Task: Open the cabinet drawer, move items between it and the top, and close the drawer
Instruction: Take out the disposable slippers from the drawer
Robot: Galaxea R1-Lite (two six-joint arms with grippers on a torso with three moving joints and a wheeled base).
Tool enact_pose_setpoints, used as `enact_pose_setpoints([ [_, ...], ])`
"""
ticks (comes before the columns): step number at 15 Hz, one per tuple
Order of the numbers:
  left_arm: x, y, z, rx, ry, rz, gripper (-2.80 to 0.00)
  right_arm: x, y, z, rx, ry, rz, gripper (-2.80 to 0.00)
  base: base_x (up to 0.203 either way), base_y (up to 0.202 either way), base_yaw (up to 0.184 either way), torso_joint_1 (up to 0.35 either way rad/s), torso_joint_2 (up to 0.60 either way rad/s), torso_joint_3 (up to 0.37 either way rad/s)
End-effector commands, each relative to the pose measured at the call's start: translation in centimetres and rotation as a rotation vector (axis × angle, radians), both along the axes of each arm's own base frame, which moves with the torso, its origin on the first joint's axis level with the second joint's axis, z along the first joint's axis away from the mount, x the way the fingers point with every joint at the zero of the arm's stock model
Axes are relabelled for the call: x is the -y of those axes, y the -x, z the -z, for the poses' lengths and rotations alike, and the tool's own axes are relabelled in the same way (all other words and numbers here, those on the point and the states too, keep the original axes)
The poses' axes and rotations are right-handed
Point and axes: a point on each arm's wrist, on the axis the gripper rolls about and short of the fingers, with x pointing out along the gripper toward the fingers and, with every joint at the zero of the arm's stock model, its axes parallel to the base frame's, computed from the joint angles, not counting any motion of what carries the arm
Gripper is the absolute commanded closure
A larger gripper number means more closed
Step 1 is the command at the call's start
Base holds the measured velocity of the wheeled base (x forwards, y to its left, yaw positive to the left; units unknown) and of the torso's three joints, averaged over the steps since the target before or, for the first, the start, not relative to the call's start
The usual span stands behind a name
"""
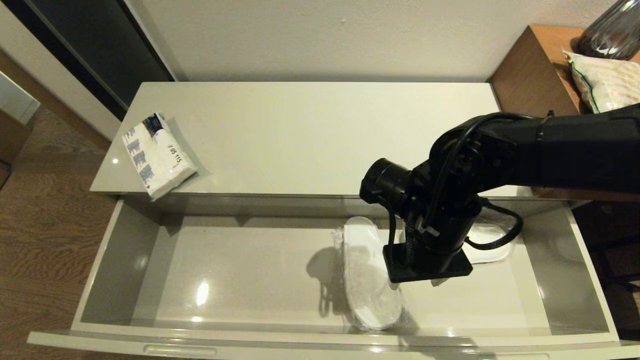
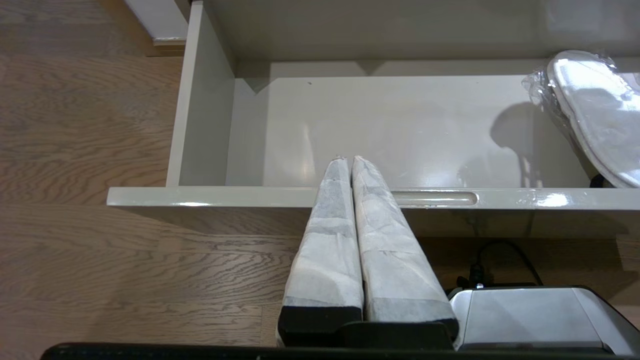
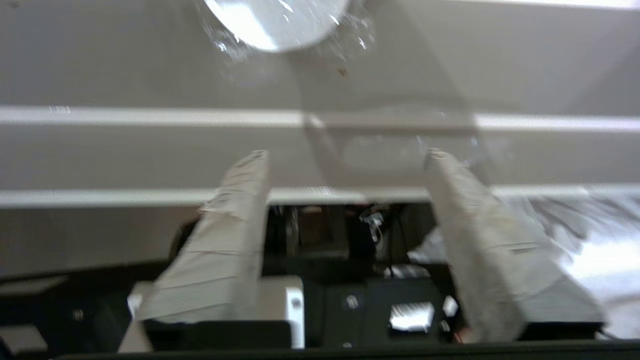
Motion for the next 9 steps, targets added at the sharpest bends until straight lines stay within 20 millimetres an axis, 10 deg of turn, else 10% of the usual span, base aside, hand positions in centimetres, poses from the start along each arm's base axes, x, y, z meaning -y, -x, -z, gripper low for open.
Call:
enact_pose_setpoints([
  [1, 0.0, 0.0, 0.0, -0.002, -0.001, 0.0, 0.0, 0.0, 0.0, 2.5, 0.015, -0.011, 0.001, -2.8, 0.0, 0.0, 0.0, 0.0, 0.0, 0.0],
  [9, 0.0, 0.0, 0.0, -0.002, -0.001, -0.001, 0.0, -3.9, -1.3, 9.9, 0.27, 0.022, 0.016, -2.8, 0.0, 0.0, 0.0, 0.0, 0.0, 0.0],
])
